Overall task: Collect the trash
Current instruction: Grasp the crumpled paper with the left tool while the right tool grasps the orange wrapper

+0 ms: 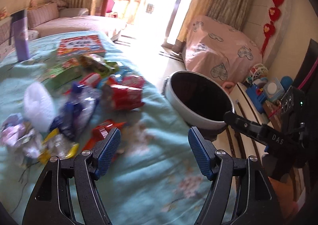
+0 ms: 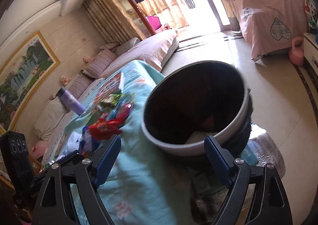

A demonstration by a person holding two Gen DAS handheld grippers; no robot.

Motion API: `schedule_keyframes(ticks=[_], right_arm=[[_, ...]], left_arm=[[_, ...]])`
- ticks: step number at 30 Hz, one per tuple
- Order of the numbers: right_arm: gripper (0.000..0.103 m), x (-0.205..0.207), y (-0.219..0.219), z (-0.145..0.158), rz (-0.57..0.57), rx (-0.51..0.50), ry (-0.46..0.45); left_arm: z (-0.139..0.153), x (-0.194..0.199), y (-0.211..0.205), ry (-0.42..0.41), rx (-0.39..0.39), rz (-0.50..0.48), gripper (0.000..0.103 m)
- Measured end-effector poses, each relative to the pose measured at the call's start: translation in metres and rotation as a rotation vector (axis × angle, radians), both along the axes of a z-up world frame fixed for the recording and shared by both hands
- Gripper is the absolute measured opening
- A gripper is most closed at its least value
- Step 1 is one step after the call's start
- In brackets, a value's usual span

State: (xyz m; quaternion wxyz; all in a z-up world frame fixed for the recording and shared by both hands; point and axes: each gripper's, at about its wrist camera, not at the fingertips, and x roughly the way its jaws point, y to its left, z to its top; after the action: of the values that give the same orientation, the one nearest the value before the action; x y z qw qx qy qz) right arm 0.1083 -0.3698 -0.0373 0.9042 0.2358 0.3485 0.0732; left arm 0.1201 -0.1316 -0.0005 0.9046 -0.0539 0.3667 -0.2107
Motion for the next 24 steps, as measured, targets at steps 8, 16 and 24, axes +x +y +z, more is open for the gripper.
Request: schedule_keyframes(ticks=[8, 16, 24], right_arm=[[0.087, -0.01, 0.053, -0.01, 0.092, 0.035, 0.035], [0.087, -0.006, 0.107, -0.012, 0.196, 0.033, 0.054], [0.087, 0.006, 0.148, -0.021, 0.254, 0.014, 0.074]], left_arm=[[-0.008, -0.031, 0.069, 0.003, -0.026, 0.092, 0.072], [-0.016, -0.045, 0.119, 0.02, -0.041, 0.192, 0.072], [-0.029, -0.034, 0.158, 0.08, -0.039, 0.298, 0.072]])
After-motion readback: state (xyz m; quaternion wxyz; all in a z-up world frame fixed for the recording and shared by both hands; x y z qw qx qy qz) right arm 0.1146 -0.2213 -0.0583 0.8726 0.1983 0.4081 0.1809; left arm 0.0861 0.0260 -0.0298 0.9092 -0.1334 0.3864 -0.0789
